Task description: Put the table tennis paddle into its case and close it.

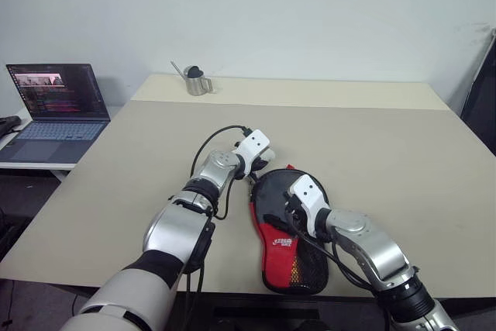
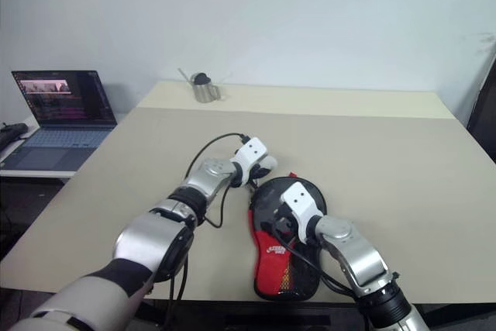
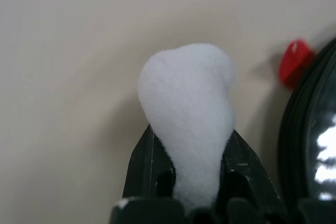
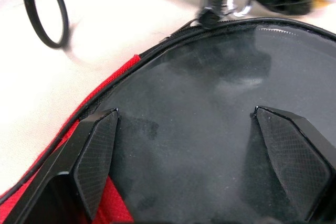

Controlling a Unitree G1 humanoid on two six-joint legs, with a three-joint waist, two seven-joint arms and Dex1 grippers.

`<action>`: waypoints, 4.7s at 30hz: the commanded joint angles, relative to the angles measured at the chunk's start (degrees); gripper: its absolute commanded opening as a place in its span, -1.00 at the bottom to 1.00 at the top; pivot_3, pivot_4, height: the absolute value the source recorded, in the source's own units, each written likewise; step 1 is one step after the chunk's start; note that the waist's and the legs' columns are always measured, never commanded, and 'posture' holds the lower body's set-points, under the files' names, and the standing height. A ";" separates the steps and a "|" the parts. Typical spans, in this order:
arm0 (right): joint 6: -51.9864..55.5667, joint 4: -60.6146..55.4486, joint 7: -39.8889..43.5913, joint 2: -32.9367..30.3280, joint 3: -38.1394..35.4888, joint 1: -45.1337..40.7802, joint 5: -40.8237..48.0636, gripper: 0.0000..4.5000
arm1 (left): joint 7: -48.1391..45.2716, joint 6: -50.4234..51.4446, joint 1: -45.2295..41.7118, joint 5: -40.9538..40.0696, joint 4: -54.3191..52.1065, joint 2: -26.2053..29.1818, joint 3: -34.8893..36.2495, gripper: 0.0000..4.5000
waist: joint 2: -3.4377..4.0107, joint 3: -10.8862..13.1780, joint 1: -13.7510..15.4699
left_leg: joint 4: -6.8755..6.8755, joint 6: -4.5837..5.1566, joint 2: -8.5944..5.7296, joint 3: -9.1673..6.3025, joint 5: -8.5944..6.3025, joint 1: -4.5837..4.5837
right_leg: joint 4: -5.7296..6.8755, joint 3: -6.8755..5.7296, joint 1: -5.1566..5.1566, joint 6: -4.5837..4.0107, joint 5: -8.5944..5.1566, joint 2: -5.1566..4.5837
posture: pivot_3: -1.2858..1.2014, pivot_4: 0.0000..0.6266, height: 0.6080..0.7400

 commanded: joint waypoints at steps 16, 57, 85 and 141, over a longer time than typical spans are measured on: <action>5.03 3.16 -4.12 -0.29 -3.13 7.80 -0.55 1.00 | 4.66 -4.70 -6.65 4.08 0.50 -8.52 0.39 -0.81 | -0.01 -0.21 0.87 | 0.06 0.00 -0.18 -0.68 0.00 0.17 | -0.58 -0.74 0.80 0.18 0.00 -0.16 | 0.03 -0.52 1.00; 12.96 -9.55 -10.97 0.86 -4.48 16.68 1.06 1.00 | 23.01 -18.44 -8.22 26.97 2.20 -19.00 -18.25 -0.81 | 0.02 -0.22 2.77 | -0.01 0.01 -0.88 -1.27 0.00 -0.05 | -0.71 -0.97 0.79 0.54 -0.22 -0.55 | 0.03 -0.52 1.00; 9.39 -0.43 -5.80 -0.24 -4.97 7.54 0.41 1.00 | 16.49 -10.96 -6.32 21.32 1.37 -5.54 -11.72 0.60 | 0.13 -0.70 -0.11 | -0.03 0.02 -0.81 -1.25 0.02 0.27 | -0.58 -0.81 0.87 0.54 -0.22 -0.36 | 0.03 -0.52 1.00; 5.32 -0.77 -0.18 -3.81 -9.01 3.56 3.05 1.00 | 21.24 -0.64 2.67 2.03 -0.44 4.14 4.39 0.60 | 0.18 -0.60 0.20 | -0.17 0.04 -0.81 -1.31 0.03 0.01 | -0.60 -0.88 0.63 0.26 -0.06 -0.41 | 0.03 -0.52 1.00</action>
